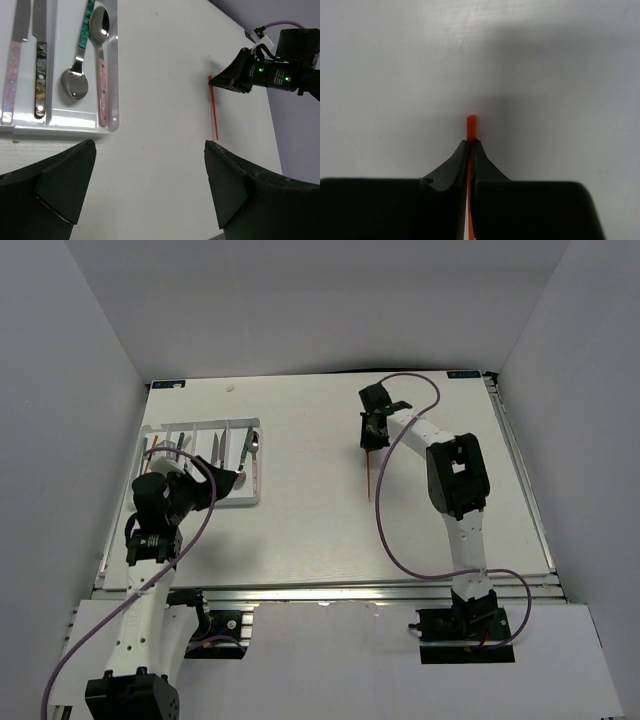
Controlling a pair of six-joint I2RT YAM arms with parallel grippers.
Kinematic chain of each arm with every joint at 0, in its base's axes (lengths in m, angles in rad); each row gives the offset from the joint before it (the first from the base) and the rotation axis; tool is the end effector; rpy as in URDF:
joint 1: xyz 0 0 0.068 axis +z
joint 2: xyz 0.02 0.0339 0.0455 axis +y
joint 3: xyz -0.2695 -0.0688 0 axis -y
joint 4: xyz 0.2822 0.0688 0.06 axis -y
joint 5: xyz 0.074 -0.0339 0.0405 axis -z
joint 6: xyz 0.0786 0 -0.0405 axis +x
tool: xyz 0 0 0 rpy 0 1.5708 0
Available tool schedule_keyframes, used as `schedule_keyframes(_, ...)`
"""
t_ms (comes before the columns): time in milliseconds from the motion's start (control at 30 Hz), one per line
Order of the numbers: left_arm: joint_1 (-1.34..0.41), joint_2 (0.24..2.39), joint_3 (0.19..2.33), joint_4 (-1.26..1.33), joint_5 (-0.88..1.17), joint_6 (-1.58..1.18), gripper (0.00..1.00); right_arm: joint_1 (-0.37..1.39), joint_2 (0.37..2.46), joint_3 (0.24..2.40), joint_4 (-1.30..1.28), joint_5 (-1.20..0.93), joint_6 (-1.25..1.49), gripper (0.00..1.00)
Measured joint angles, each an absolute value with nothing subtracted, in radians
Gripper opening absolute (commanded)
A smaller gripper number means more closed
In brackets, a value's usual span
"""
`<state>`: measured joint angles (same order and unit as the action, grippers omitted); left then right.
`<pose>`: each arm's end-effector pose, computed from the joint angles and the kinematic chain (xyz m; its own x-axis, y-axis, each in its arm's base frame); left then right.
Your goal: Sort the eating utensils into containers
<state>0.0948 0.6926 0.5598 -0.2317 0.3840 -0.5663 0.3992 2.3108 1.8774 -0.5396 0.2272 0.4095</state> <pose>0.2392 -0.0068 0.2553 -0.4393 -0.5415 -0.7168 0.0296 0.7888 -0.6140 0.5300 0.2044 0.1240 -0.8029 0.0823 -0.5904 0.0630 0.9966 0.0533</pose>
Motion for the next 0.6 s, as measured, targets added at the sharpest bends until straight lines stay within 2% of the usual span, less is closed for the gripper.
schedule_keyframes(133,0.046,0.742,0.564,-0.231,0.402,-0.582,0.98,0.439,2.149,1.66,-0.514,0.131,0.388,0.0)
schedule_keyframes(267,-0.091,0.788,0.566,-0.192,0.381,-0.619,0.98,0.437,2.034,1.586,-0.474,0.093,0.381,0.0)
schedule_keyframes(467,-0.401,0.915,0.564,-0.004,0.302,-0.704,0.98,0.463,1.835,1.464,-0.373,0.068,0.406,0.0)
schedule_keyframes(600,-0.613,1.063,0.601,0.123,0.284,-0.725,0.95,0.546,1.642,1.295,-0.251,0.037,0.472,0.0)
